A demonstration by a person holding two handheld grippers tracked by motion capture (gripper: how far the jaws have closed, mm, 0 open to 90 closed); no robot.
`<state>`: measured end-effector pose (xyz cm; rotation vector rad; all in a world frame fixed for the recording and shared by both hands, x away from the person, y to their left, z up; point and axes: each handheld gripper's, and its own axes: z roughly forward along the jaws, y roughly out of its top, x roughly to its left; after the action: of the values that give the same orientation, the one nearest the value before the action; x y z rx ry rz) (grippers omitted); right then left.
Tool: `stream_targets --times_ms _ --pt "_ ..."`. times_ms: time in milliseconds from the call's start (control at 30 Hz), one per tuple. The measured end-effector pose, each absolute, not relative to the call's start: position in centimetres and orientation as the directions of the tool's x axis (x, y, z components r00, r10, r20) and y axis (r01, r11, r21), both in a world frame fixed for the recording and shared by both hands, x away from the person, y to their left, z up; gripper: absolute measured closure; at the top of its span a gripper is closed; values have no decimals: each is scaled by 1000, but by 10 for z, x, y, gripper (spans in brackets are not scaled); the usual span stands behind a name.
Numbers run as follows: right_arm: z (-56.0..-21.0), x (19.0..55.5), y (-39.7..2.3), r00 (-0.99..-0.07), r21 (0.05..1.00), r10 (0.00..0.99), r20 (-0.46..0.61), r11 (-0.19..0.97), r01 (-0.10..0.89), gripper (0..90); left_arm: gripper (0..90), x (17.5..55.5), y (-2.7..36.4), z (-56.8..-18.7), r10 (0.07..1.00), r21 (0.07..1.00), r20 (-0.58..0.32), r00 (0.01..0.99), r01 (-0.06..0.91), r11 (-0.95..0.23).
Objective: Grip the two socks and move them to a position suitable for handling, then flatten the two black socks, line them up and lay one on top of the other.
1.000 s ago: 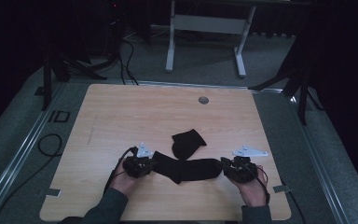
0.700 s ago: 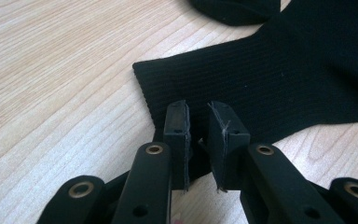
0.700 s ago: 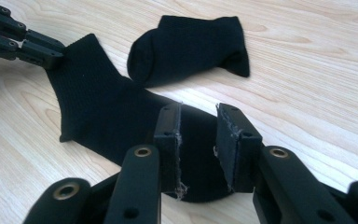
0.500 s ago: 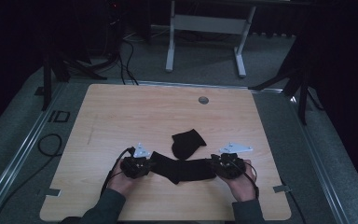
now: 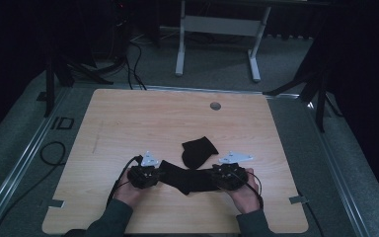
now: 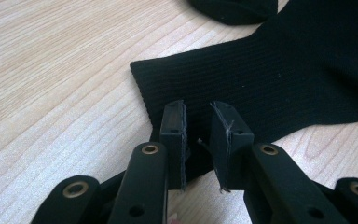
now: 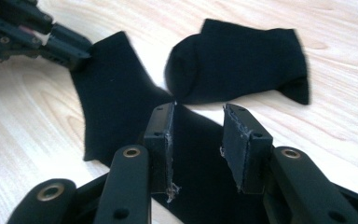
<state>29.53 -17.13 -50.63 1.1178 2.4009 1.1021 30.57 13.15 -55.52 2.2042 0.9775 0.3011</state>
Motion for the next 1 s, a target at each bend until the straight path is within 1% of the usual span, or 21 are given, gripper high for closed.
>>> stream_targets --times_ms 367,467,500,533,733,900,1000 --pt "-515 294 -151 -702 709 712 39 475 521 626 747 306 131 -555 722 682 -72 688 562 -468" --pt "-516 297 -144 -711 706 703 15 496 505 631 741 305 131 -555 722 681 -66 689 560 -472" --pt "-516 299 -141 -712 702 702 -11 513 494 636 738 305 131 -555 721 680 -65 690 559 -474" --pt "-517 300 -139 -715 696 699 -27 526 488 645 735 305 131 -555 720 680 -64 691 558 -476" --pt "-521 315 -122 -740 675 671 -39 564 476 681 726 305 131 -555 719 680 -66 691 559 -475" --pt "-526 328 -107 -754 645 655 -48 597 477 685 725 305 130 -555 720 678 -59 691 557 -479" --pt "-530 337 -98 -759 628 649 -48 610 483 682 706 304 129 -555 718 677 -56 694 555 -483"
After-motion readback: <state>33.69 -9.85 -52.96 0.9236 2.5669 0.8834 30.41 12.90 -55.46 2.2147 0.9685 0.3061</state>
